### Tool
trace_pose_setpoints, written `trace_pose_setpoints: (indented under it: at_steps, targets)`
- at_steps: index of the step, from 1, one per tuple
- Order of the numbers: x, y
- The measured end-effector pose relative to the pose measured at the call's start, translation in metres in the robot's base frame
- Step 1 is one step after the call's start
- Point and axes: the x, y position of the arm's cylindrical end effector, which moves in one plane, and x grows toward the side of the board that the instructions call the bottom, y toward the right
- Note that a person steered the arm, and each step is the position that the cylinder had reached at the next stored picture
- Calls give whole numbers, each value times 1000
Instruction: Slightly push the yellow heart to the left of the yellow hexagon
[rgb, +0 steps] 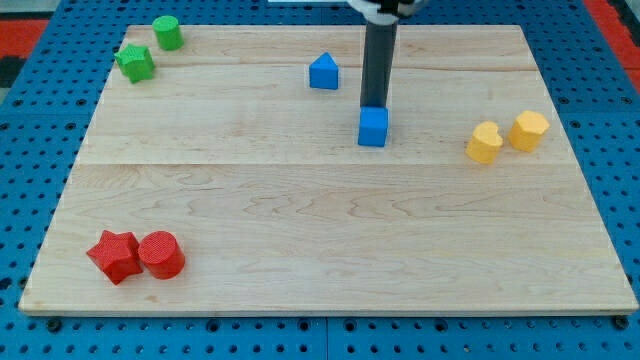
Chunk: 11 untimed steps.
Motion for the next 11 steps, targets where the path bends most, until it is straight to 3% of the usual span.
trace_pose_setpoints:
  at_steps: [1,2,3,4,5,6,7,9,11]
  targets:
    - [7,7]
    - [11,67]
    - [36,62]
    - [93,80]
    - [121,114]
    - [108,175]
    - [71,195]
    - [76,126]
    - [73,123]
